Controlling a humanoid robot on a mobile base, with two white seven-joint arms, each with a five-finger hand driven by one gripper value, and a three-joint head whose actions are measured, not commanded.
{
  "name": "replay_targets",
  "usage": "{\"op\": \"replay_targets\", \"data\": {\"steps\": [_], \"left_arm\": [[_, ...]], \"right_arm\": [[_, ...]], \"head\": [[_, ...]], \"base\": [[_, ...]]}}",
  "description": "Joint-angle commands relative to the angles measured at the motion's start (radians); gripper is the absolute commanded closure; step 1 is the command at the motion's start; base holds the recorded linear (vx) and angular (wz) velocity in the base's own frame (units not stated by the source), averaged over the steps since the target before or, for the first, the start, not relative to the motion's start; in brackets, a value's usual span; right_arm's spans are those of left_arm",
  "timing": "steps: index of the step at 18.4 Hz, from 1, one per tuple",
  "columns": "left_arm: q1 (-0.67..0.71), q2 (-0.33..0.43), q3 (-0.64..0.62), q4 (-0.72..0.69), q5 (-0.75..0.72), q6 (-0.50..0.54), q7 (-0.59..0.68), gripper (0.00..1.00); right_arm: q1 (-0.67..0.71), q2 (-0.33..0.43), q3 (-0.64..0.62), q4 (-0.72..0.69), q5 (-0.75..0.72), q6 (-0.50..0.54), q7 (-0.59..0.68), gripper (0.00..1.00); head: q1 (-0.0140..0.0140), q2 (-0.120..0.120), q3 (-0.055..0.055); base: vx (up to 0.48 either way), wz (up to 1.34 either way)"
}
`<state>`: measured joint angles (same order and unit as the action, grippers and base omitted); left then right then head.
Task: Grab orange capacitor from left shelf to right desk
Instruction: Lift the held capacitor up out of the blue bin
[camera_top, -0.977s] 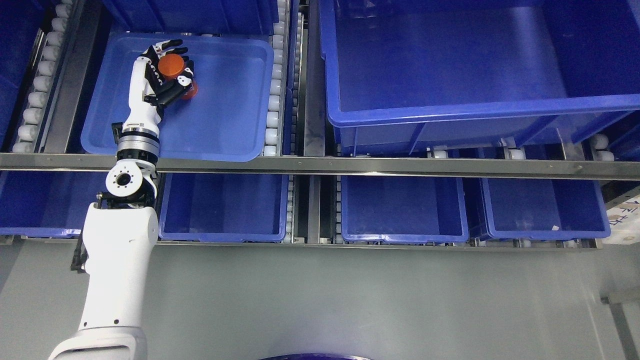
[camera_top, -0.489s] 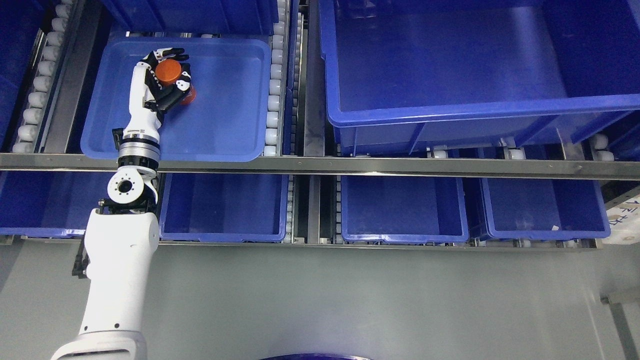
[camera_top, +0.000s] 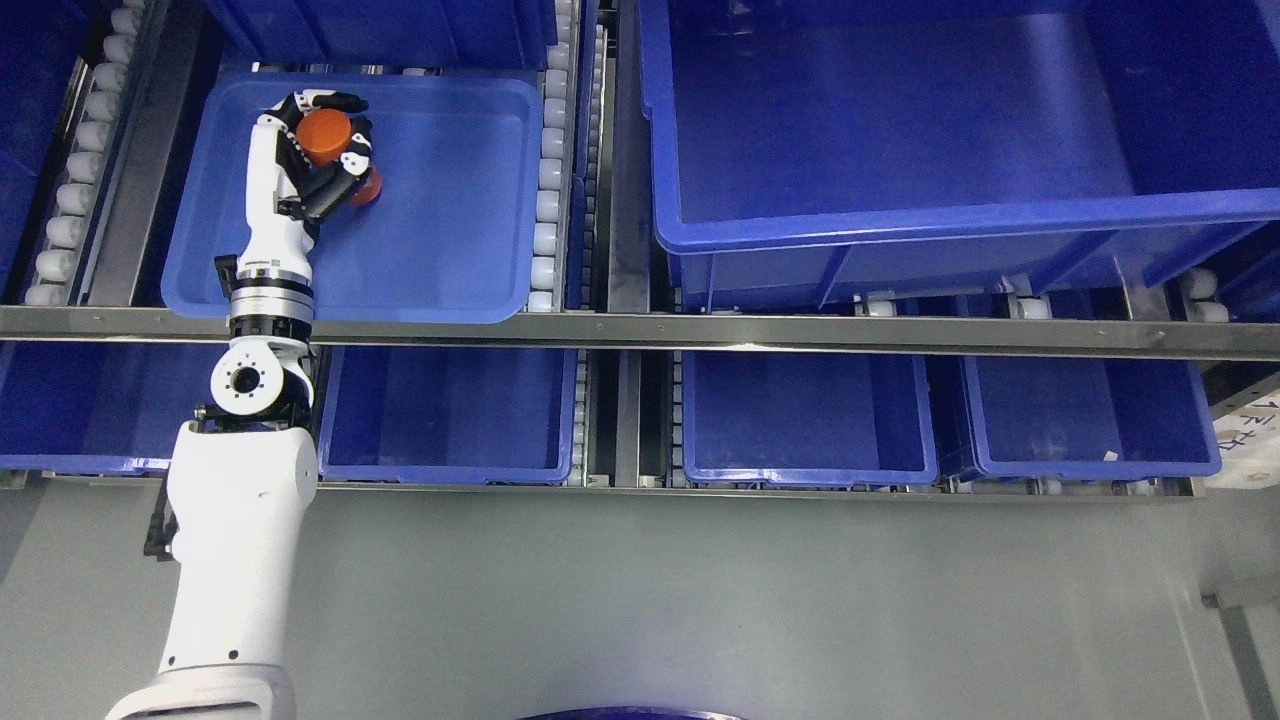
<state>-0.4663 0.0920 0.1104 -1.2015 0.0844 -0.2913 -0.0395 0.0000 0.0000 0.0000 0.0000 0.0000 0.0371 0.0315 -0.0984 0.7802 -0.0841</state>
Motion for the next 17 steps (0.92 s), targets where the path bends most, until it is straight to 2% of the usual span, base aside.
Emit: {"op": "replay_targets", "data": {"steps": [1, 7, 17], "left_arm": [[-0.046, -0.011, 0.052, -0.196, 0.066, -0.008, 0.0, 1.0], [-0.04, -0.009, 0.051, -0.311, 0.092, -0.063, -0.002, 1.0], [-0.031, -0.005, 0.049, -0.342, 0.094, -0.065, -0.002, 0.99]], "right_arm": [[0.014, -0.017, -0.011, -0.034, 0.0, 0.0, 0.001, 0.0], [0.014, -0.017, -0.011, -0.034, 0.0, 0.0, 0.001, 0.0], [0.014, -0.017, -0.011, -0.034, 0.0, 0.0, 0.001, 0.0]], "head": [[0.0, 0.0, 0.0], [0.0, 0.0, 0.0], [0.0, 0.0, 0.0]], "base": [[0.0, 0.0], [0.0, 0.0], [0.0, 0.0]]}}
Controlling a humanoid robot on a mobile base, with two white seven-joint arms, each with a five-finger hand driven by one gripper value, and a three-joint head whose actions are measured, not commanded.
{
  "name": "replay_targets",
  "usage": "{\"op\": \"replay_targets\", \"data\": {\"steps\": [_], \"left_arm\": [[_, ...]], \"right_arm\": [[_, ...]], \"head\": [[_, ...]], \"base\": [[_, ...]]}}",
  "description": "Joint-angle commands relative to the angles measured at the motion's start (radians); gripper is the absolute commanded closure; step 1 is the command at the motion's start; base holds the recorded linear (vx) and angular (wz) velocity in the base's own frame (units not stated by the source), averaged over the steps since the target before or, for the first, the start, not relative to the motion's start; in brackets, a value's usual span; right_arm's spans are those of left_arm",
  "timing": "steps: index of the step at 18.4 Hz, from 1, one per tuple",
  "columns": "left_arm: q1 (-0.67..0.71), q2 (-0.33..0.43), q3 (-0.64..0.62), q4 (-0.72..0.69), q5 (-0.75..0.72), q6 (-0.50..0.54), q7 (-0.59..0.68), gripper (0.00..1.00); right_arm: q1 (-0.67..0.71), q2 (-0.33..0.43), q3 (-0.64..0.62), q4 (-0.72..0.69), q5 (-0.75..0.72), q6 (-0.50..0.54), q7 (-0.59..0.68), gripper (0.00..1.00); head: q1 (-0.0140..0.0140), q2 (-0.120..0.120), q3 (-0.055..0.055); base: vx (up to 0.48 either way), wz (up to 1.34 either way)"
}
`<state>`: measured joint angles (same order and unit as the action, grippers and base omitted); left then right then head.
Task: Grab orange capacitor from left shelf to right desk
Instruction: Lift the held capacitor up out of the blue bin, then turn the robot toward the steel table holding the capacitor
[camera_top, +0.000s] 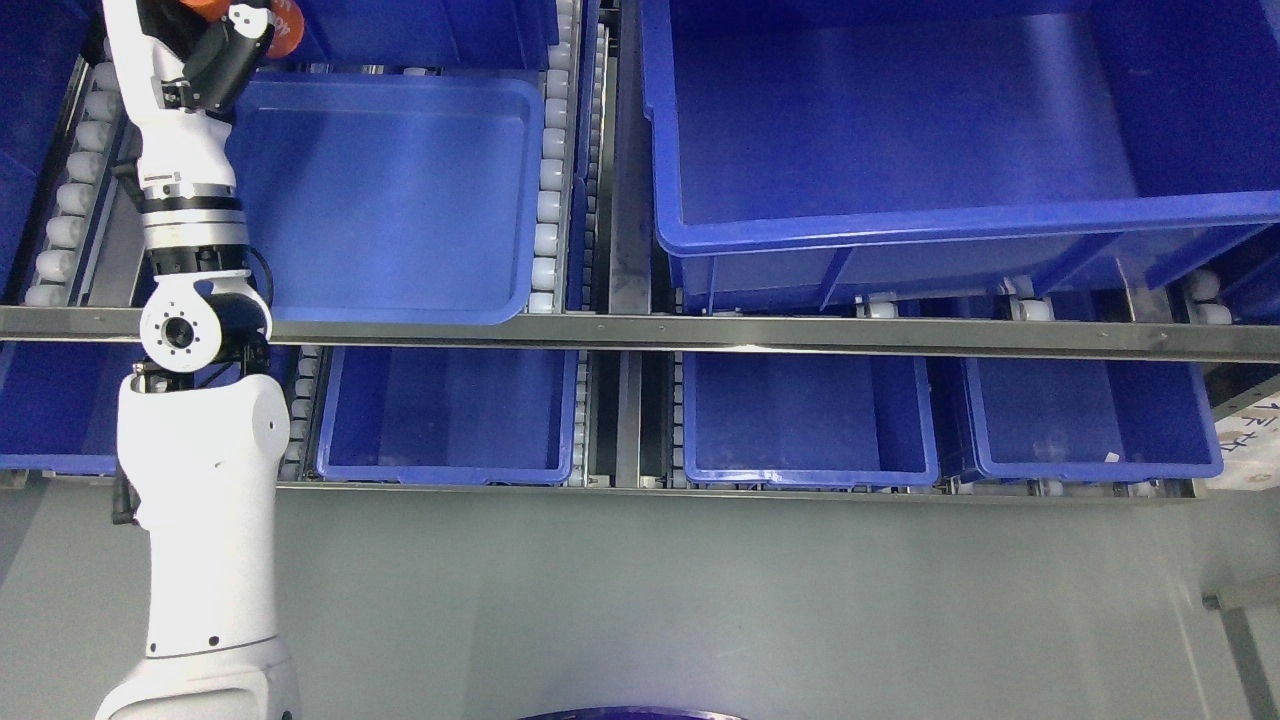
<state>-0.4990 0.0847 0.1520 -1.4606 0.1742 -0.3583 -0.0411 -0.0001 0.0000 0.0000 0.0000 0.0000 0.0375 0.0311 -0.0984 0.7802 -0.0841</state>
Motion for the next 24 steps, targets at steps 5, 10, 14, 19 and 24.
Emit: {"op": "replay_targets", "data": {"steps": [5, 10, 14, 19, 24], "left_arm": [[0.003, 0.007, 0.003, -0.096, 0.004, 0.002, 0.0, 0.99], [0.003, 0.01, 0.005, -0.107, 0.004, 0.002, 0.0, 0.99], [0.0, 0.015, 0.009, -0.113, 0.004, 0.009, 0.0, 0.99], [-0.004, 0.021, 0.008, -0.141, 0.004, 0.007, 0.0, 0.99], [-0.012, 0.018, 0.008, -0.141, 0.004, 0.001, 0.0, 0.99]], "right_arm": [[0.014, -0.017, -0.011, -0.034, 0.0, -0.001, 0.001, 0.0], [0.014, -0.017, -0.011, -0.034, 0.0, -0.001, 0.001, 0.0], [0.014, -0.017, -0.011, -0.034, 0.0, -0.001, 0.001, 0.0], [0.014, -0.017, -0.011, -0.034, 0.0, -0.001, 0.001, 0.0], [0.014, -0.017, -0.011, -0.034, 0.0, -0.001, 0.001, 0.0]], "head": [[0.0, 0.0, 0.0], [0.0, 0.0, 0.0], [0.0, 0.0, 0.0], [0.0, 0.0, 0.0], [0.0, 0.0, 0.0]], "base": [[-0.02, 0.0], [-0.024, 0.08], [-0.084, 0.1], [-0.142, 0.1], [-0.216, 0.02]]}}
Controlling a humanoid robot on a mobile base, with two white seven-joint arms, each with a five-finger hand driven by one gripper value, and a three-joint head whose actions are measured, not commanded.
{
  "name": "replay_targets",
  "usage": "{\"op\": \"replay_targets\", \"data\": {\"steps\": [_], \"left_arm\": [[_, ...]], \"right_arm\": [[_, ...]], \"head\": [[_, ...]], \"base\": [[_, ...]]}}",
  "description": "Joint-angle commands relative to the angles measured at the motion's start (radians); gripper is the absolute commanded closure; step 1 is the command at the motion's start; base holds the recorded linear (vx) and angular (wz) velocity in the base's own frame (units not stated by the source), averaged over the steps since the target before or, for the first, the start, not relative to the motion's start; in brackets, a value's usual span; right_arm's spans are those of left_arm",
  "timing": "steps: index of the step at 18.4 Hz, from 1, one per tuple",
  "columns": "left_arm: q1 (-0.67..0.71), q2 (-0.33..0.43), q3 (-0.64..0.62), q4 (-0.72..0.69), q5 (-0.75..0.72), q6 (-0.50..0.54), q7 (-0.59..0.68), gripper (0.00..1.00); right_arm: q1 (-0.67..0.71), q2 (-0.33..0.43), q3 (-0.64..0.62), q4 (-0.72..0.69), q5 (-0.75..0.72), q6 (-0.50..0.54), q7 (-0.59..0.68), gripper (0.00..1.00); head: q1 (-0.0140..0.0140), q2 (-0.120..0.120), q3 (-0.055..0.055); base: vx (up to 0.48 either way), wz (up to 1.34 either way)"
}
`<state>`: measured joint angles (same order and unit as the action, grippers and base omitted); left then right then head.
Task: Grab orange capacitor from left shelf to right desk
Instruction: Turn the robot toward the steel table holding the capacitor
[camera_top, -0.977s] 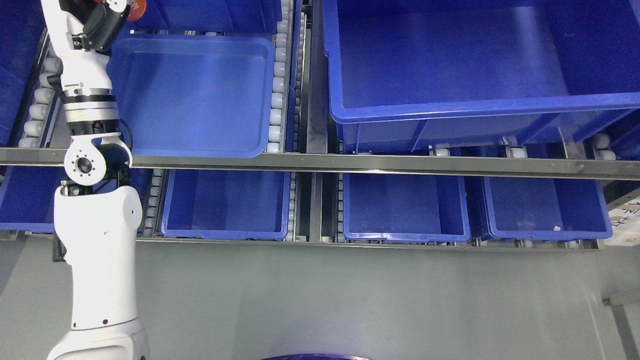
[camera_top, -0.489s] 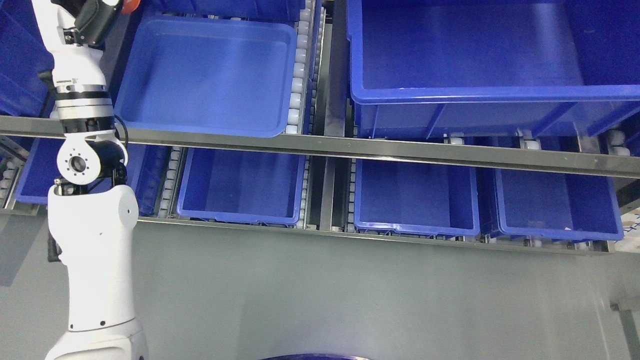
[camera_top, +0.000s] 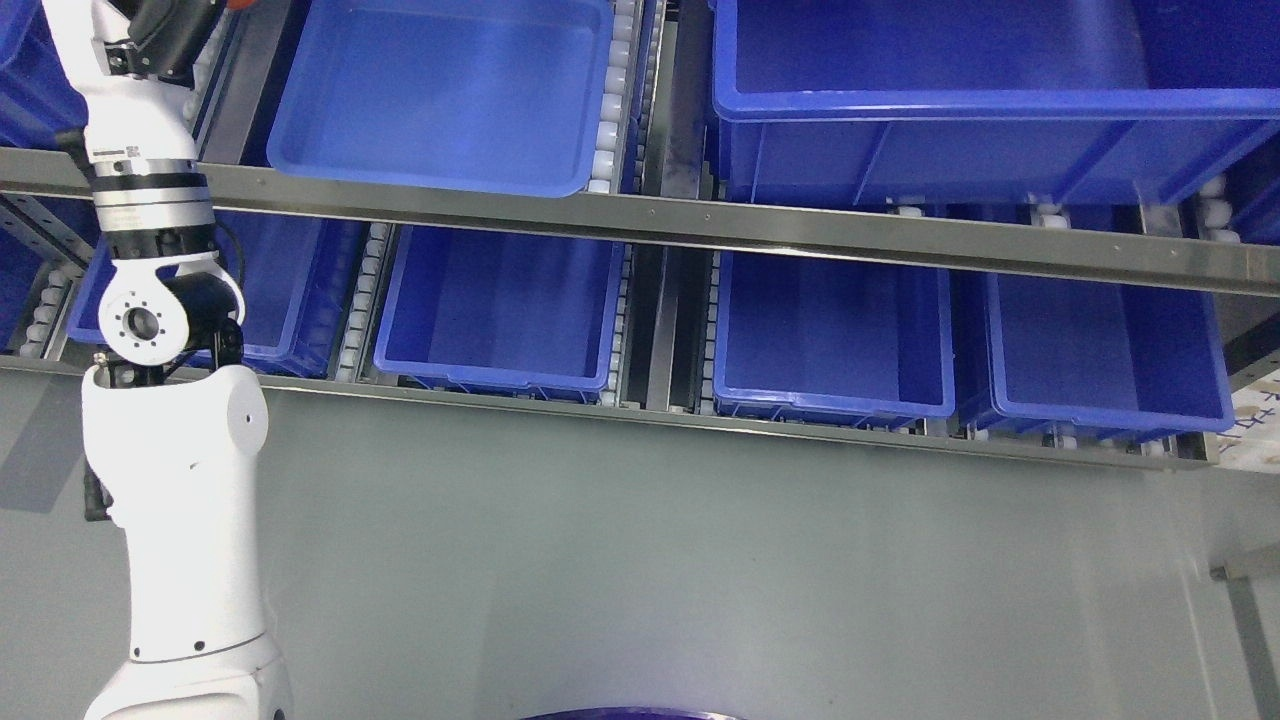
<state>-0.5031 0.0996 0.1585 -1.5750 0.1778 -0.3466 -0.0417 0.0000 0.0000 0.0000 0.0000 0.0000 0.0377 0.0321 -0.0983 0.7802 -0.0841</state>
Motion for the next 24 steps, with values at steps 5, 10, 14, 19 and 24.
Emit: {"op": "replay_targets", "data": {"steps": [5, 10, 14, 19, 24], "left_arm": [[-0.003, -0.012, -0.01, -0.059, 0.0, -0.014, 0.0, 0.99], [-0.011, -0.012, -0.03, -0.063, 0.0, -0.014, 0.0, 0.99], [-0.012, -0.014, -0.037, -0.063, 0.0, -0.012, 0.0, 0.99], [-0.012, -0.02, -0.051, -0.062, 0.0, -0.011, 0.0, 0.99], [-0.017, -0.02, -0.053, -0.06, 0.0, -0.008, 0.0, 0.99]], "right_arm": [[0.014, -0.017, -0.011, -0.034, 0.0, 0.001, 0.0, 0.0], [0.014, -0.017, -0.011, -0.034, 0.0, -0.001, 0.0, 0.0], [0.014, -0.017, -0.011, -0.034, 0.0, -0.001, 0.0, 0.0], [0.014, -0.017, -0.011, -0.034, 0.0, -0.001, 0.0, 0.0], [0.014, -0.017, -0.011, -0.034, 0.0, -0.001, 0.0, 0.0]], "head": [[0.0, 0.0, 0.0], [0.0, 0.0, 0.0], [0.0, 0.0, 0.0], [0.0, 0.0, 0.0], [0.0, 0.0, 0.0]], "base": [[-0.252, -0.11], [-0.25, -0.33], [-0.158, -0.73], [0.027, -0.79], [0.136, -0.83]]}}
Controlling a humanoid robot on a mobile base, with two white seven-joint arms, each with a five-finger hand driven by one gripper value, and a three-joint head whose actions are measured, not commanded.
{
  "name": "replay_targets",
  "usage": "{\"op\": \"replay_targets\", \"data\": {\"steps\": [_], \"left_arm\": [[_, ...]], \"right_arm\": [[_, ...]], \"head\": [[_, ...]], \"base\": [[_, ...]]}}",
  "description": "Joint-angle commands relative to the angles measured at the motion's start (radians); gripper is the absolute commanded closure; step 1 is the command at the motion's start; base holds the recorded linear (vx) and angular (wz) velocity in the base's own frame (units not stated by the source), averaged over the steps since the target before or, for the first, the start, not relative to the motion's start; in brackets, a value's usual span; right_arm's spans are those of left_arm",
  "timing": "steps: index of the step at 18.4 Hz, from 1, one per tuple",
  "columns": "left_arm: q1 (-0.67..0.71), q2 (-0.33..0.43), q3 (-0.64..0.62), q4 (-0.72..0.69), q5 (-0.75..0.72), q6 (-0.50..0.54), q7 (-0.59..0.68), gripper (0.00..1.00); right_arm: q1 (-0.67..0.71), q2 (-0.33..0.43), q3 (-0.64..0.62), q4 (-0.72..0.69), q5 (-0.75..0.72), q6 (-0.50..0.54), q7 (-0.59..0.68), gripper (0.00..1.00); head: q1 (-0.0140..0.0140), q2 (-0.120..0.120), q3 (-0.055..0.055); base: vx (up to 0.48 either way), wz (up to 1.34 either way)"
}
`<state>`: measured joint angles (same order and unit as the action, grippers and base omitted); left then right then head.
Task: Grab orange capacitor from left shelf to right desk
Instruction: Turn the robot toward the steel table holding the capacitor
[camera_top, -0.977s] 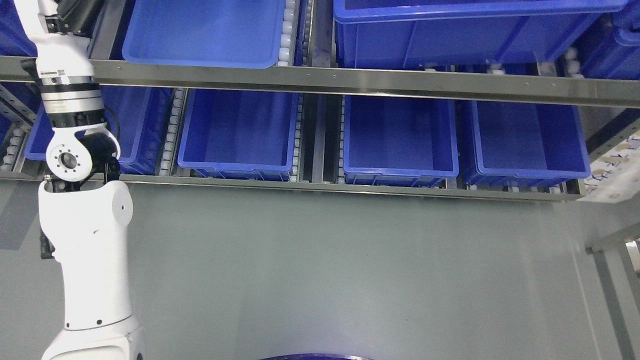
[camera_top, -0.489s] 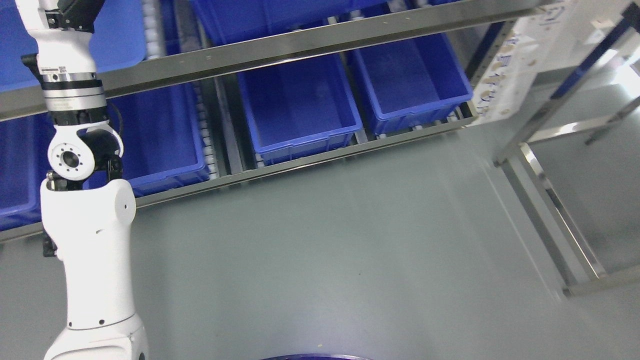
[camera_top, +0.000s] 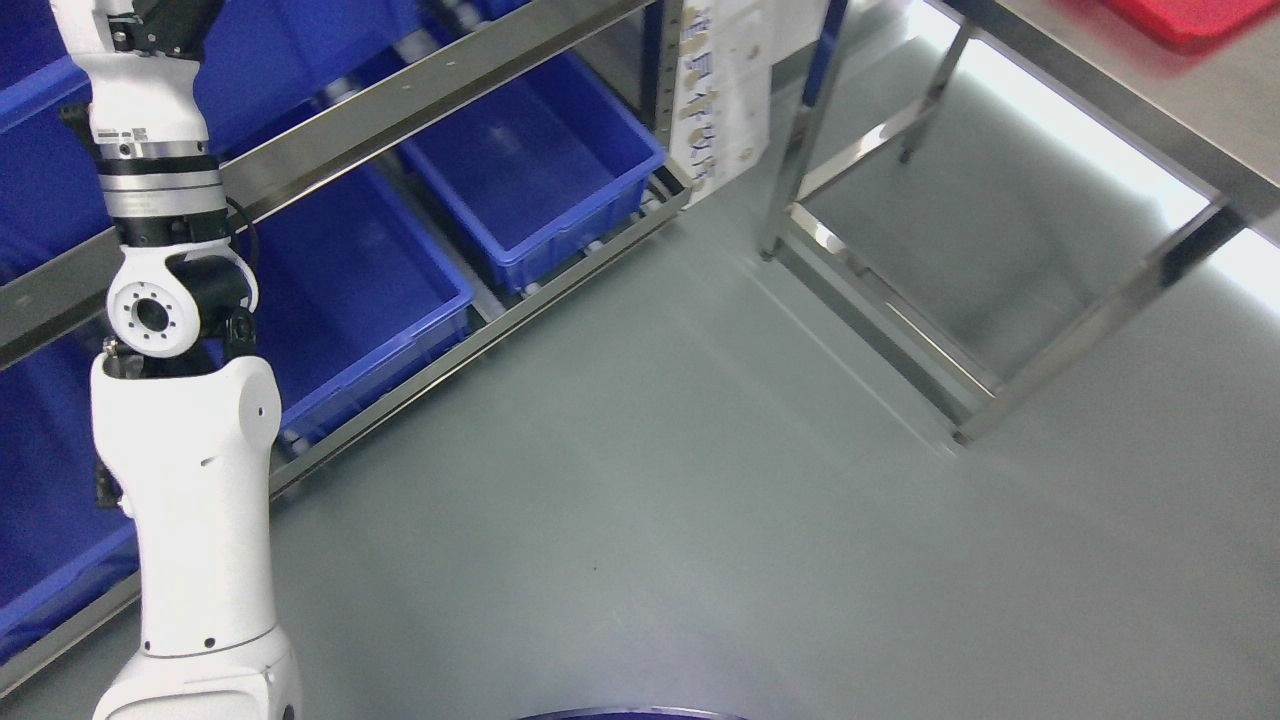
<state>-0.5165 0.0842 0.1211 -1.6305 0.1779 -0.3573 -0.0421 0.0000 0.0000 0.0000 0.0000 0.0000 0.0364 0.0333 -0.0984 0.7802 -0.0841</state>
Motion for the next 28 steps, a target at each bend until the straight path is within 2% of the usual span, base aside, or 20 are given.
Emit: {"op": "replay_targets", "data": {"steps": [1, 8, 14, 18, 22, 25, 28], "left_arm": [[-0.005, -0.004, -0.015, -0.005, 0.0, 0.003, 0.001, 0.99], [-0.03, -0.006, -0.017, 0.0, 0.0, 0.011, 0.002, 0.99], [-0.053, -0.038, -0.034, 0.004, 0.0, 0.041, 0.002, 0.99], [-0.072, -0.052, -0.05, 0.006, 0.0, 0.087, 0.002, 0.99], [-0.071, -0.067, -0.167, 0.004, 0.0, 0.191, 0.013, 0.98], [-0.014, -0.067, -0.207, 0.003, -0.005, 0.27, 0.016, 0.98], [0.032, -0.067, -0.21, -0.002, -0.005, 0.271, 0.008, 0.98]], "right_arm": [[0.014, -0.017, -0.011, -0.034, 0.0, 0.0, -0.001, 0.0], [0.014, -0.017, -0.011, -0.034, 0.0, 0.002, -0.001, 0.0], [0.014, -0.017, -0.011, -0.034, 0.0, 0.0, -0.001, 0.0], [0.014, -0.017, -0.011, -0.034, 0.0, 0.0, -0.001, 0.0], [0.014, -0.017, -0.011, -0.034, 0.0, 0.0, -0.001, 0.0], [0.014, -0.017, -0.011, -0.034, 0.0, 0.0, -0.001, 0.0], [0.014, -0.017, -0.011, -0.034, 0.0, 0.0, -0.001, 0.0]], "head": [[0.0, 0.0, 0.0], [0.0, 0.0, 0.0], [0.0, 0.0, 0.0], [0.0, 0.0, 0.0], [0.0, 0.0, 0.0], [0.0, 0.0, 0.0], [0.0, 0.0, 0.0]], "base": [[0.165, -0.82], [0.191, -0.8], [0.266, -0.57], [0.303, -0.33], [0.326, -0.14], [0.336, -0.03], [0.28, -0.07]]}}
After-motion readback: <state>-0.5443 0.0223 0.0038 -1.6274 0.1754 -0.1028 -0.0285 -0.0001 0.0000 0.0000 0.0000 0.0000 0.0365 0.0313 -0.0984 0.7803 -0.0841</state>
